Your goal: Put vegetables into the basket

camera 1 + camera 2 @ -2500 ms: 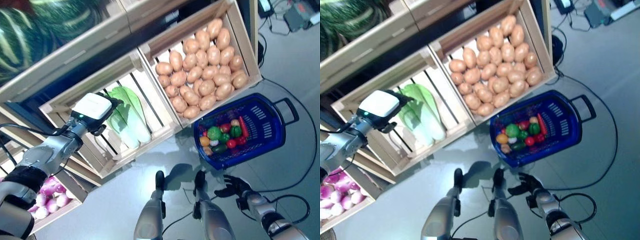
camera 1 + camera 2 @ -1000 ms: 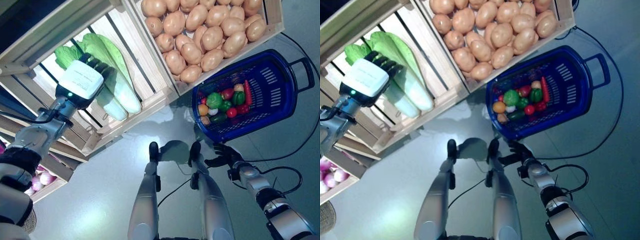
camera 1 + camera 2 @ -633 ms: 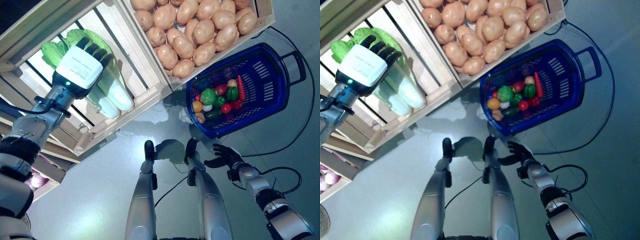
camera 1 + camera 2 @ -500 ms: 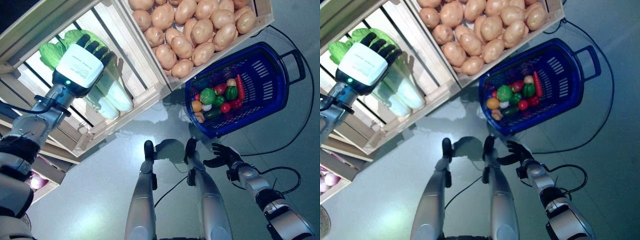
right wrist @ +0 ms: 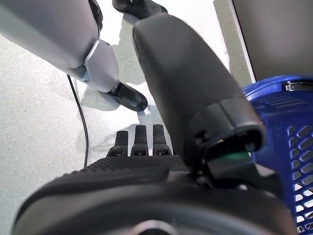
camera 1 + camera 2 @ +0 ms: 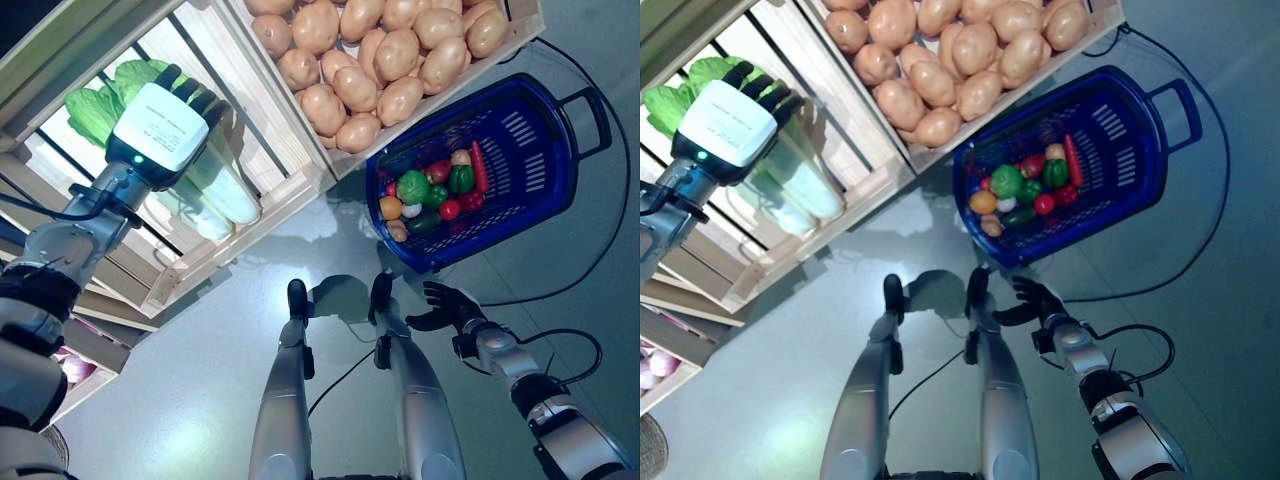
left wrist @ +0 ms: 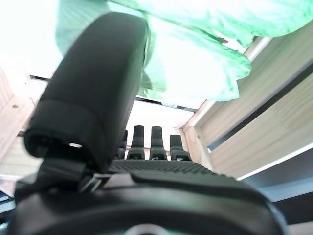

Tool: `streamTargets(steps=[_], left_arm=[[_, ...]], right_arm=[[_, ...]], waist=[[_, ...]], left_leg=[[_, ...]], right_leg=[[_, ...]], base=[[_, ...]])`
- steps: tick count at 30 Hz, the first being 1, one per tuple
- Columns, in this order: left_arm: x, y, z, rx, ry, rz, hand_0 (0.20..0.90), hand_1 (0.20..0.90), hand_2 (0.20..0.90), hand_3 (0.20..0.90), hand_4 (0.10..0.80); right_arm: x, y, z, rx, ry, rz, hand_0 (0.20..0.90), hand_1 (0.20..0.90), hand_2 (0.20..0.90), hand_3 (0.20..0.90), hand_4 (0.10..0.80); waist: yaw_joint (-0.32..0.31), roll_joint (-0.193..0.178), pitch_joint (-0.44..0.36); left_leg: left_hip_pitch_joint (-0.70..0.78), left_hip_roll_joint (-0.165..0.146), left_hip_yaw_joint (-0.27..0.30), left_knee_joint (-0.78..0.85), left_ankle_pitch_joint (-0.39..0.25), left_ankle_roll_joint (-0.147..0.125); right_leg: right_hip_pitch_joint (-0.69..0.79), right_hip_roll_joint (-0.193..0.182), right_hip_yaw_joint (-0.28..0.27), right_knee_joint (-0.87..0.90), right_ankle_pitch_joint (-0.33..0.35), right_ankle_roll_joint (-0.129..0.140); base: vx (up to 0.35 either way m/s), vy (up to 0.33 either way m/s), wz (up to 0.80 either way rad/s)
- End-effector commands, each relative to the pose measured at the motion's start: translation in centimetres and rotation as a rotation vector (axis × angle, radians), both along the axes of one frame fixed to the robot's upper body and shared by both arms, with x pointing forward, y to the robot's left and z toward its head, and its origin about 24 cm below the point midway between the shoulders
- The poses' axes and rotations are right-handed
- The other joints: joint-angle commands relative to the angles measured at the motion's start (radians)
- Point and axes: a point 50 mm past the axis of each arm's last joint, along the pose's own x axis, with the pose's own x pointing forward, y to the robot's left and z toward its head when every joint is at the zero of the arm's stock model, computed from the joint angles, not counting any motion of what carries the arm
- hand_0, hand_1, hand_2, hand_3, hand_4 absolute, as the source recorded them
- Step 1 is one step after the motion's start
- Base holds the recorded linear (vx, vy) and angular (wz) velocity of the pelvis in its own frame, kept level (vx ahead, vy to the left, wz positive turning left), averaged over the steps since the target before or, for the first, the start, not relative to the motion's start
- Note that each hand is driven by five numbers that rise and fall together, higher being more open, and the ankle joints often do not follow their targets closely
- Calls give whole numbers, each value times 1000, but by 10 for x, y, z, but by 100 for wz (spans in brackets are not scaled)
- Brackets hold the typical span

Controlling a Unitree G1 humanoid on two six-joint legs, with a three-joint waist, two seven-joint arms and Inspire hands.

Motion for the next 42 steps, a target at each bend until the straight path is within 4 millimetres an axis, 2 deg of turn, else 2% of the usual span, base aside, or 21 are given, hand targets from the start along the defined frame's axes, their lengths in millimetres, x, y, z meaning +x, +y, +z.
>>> streamTargets(steps=[1,6,15,16,17,18,32,36,42], left_arm=[[-9,9,69,-14,-287,62,900,900,900,900,800],[-8,16,70,1,-271,104,900,900,900,900,800],[-11,34,61,-19,-243,216,900,900,900,900,800],[-12,35,60,-23,-246,221,599,599,599,599,599],[-12,35,61,-24,-250,222,564,564,564,564,576],[-13,36,59,-29,-259,223,300,300,300,300,400],[-13,39,59,-57,-293,216,300,300,300,300,400],[-16,39,58,-76,-319,181,300,300,300,300,400],[-21,33,68,-124,-408,85,300,300,300,300,400]], right_arm=[[-5,-23,9,-64,-38,-52,900,900,900,900,800],[-4,-19,11,-61,-54,-53,900,900,900,900,800],[-7,-25,10,-54,-65,-89,900,900,900,900,800],[-7,-26,11,-54,-66,-91,900,900,900,900,800],[-6,-26,12,-55,-69,-91,900,900,900,900,800],[-7,-27,11,-52,-69,-95,900,900,900,900,800],[-9,-25,9,-35,-75,-105,900,900,900,900,800],[-12,-24,6,-23,-71,-111,900,900,900,900,800],[-16,-23,1,-9,-64,-110,900,900,900,900,800]], waist=[[-4,-1,0],[-10,-17,0],[-2,-17,0],[0,-17,0],[0,-16,0],[1,-19,0],[0,-37,0],[1,-40,0],[2,-41,0]], left_leg=[[-111,11,-27,97,-4,-48],[-129,14,-29,109,-5,-46],[-147,14,-30,131,-19,-40],[-150,12,-32,134,-20,-40],[-154,12,-33,131,-14,-40],[-151,12,-33,134,-21,-40],[-143,13,-25,123,-19,-39],[-122,11,-24,113,-17,-42],[-66,6,-21,73,-2,-48]], right_leg=[[35,-46,8,80,-108,65],[15,-43,12,88,-106,65],[-1,-62,0,109,-113,68],[-3,-63,-1,109,-112,69],[-8,-63,-1,107,-107,68],[-2,-66,-5,107,-112,70],[12,-68,-18,84,-99,74],[39,-65,-23,69,-98,75],[109,-60,-35,5,-78,77]], base=[[0,0,0],[0,0,0],[0,0,0],[0,0,0],[0,0,0],[0,0,0],[2,-1,0],[42,-15,4],[56,-15,5]])
